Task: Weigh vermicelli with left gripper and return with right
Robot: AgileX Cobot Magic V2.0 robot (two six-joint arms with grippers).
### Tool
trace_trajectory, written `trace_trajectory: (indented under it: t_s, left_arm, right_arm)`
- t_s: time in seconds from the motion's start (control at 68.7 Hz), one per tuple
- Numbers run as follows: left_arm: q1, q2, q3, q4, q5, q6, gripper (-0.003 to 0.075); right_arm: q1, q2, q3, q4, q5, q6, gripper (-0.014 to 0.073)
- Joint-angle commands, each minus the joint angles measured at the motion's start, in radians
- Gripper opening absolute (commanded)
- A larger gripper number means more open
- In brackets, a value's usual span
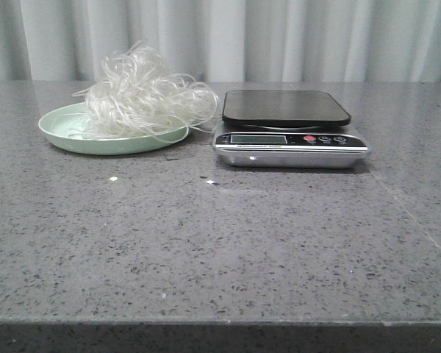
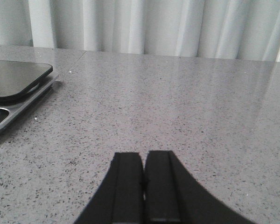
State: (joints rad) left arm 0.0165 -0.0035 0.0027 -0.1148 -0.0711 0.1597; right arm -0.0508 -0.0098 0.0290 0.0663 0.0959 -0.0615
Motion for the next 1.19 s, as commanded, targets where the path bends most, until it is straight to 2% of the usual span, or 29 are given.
trace_trajectory:
  t_s: [0.0, 0.073, 0.131, 0.291, 0.379, 0.393, 0.524, 0.611, 0.772, 0.859, 0.99, 1.179]
  left_arm:
    - [0.002, -0.021, 0.004, -0.056, -0.245, -0.006, 0.0136]
    - [0.002, -0.018, -0.031, -0.058, -0.346, -0.006, 0.0136]
    - [0.002, -0.008, -0.093, -0.058, -0.326, -0.006, 0.0136]
    - [-0.001, 0.095, -0.357, 0.036, -0.073, -0.006, 0.0136]
    - [-0.005, 0.197, -0.519, 0.038, 0.036, -0.006, 0.0137]
    - [-0.007, 0.234, -0.585, 0.035, 0.071, -0.006, 0.0137]
    - [-0.016, 0.405, -0.781, 0.007, 0.216, -0.006, 0.0142]
    - [-0.031, 0.518, -0.888, -0.017, 0.311, -0.006, 0.0197]
    - [-0.079, 0.713, -1.046, -0.074, 0.410, -0.006, 0.0424]
    - [-0.110, 0.808, -1.119, -0.107, 0.426, -0.006, 0.0500]
    - [-0.165, 0.953, -1.227, -0.127, 0.497, -0.006, 0.0517]
    - [-0.277, 1.218, -1.435, -0.145, 0.675, -0.006, 0.0517]
  right_arm:
    - [-0.003, -0.017, -0.009, -0.006, -0.073, -0.005, 0.0151]
    - [-0.003, -0.017, -0.009, -0.006, -0.074, -0.005, 0.0151]
    - [-0.003, -0.017, -0.009, -0.006, -0.075, -0.005, 0.0151]
    - [-0.003, -0.017, -0.009, -0.006, -0.075, -0.005, 0.0151]
    - [-0.003, -0.017, -0.009, -0.006, -0.076, -0.005, 0.0151]
    - [-0.003, -0.017, -0.009, -0.006, -0.076, -0.005, 0.0151]
    - [-0.003, -0.017, -0.009, -0.006, -0.076, -0.005, 0.0151]
    - [-0.003, -0.017, -0.009, -0.006, -0.076, -0.005, 0.0151]
    - [-0.003, -0.017, -0.009, -0.006, -0.076, -0.005, 0.0151]
    - [-0.003, -0.017, -0.009, -0.006, -0.076, -0.005, 0.0151]
    - [-0.003, -0.017, -0.009, -0.006, -0.076, -0.005, 0.0151]
    - [-0.003, -0.017, -0.009, -0.006, -0.076, -0.005, 0.0151]
